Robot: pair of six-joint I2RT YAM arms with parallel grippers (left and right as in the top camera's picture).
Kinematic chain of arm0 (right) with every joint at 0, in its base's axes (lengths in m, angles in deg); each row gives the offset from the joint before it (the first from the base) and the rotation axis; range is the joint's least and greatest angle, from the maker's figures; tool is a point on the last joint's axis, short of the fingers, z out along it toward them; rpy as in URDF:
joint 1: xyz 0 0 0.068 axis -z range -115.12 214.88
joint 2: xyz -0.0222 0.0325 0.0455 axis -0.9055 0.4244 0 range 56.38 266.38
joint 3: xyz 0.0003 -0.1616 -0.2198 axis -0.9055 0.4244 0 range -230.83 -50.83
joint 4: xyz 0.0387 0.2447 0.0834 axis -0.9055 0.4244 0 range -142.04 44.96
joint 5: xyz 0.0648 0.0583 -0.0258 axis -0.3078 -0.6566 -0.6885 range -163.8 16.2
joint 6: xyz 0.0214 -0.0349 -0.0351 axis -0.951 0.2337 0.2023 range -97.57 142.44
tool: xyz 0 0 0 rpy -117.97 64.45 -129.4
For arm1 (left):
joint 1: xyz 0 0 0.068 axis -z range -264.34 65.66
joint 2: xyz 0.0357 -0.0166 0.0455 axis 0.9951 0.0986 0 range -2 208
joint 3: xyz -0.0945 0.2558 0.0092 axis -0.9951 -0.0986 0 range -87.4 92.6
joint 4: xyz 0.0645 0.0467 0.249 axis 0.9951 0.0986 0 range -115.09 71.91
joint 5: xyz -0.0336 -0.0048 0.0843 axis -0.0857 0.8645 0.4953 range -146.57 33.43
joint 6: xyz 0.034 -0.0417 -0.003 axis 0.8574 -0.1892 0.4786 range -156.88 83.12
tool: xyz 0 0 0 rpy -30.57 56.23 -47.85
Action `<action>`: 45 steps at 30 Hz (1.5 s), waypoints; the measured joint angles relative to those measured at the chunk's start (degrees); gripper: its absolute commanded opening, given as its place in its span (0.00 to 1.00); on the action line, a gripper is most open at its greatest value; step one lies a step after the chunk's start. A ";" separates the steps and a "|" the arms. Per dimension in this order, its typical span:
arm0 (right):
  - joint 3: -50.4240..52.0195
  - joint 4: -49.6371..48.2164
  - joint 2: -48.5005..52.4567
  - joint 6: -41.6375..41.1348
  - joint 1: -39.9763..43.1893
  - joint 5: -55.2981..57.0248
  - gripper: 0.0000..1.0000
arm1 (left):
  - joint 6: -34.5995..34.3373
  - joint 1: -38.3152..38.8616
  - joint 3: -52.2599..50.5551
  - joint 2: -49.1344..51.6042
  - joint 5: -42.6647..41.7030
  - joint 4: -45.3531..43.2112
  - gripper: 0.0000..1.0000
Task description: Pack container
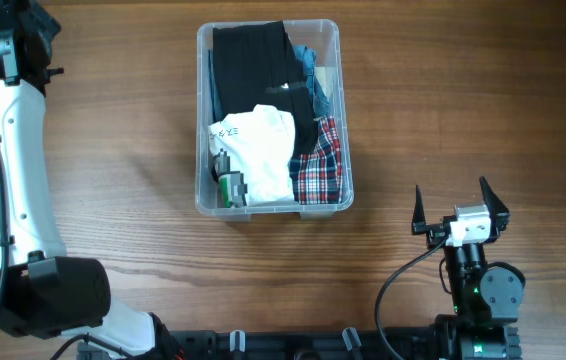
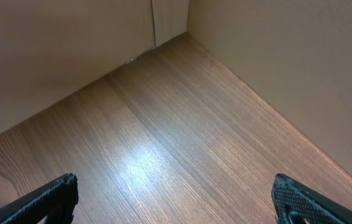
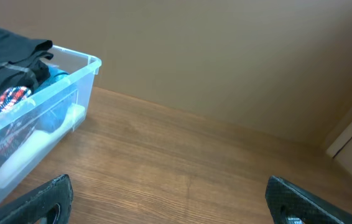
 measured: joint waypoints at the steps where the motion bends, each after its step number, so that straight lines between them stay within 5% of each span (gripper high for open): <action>1: 0.00 0.00 0.00 0.20 0.00 -0.04 1.00 | 0.00 0.00 0.00 0.00 0.00 0.02 1.00; 34: 0.00 -0.02 0.00 1.18 0.00 -0.15 1.00 | 0.00 0.63 -0.24 -0.39 0.00 0.02 1.00; 45: 0.00 -0.02 0.00 1.18 0.00 -0.15 1.00 | 0.00 11.06 -0.79 -14.49 0.00 0.00 1.00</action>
